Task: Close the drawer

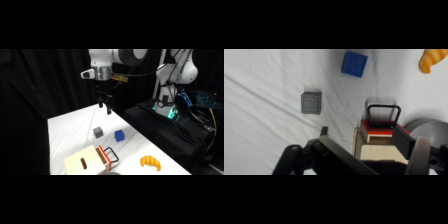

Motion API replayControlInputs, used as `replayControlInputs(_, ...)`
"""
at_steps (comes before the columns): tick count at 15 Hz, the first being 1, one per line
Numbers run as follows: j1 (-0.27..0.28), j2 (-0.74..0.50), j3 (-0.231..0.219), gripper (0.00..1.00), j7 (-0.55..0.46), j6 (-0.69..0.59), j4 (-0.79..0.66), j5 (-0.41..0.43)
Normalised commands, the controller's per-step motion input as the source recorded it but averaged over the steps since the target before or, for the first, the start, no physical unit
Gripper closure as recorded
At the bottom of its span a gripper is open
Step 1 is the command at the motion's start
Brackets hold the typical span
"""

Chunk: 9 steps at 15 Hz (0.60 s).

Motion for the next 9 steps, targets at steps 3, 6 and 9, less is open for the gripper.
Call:
replayControlInputs(3,-0.002,0.02,0.034,0.0,0.08,0.06,0.0,-0.017)
replayControlInputs(6,0.046,0.0,0.074,0.0,0.15,0.13,-0.03,-0.037)
replayControlInputs(9,0.083,-0.03,0.091,0.0,0.19,0.19,-0.08,-0.055)
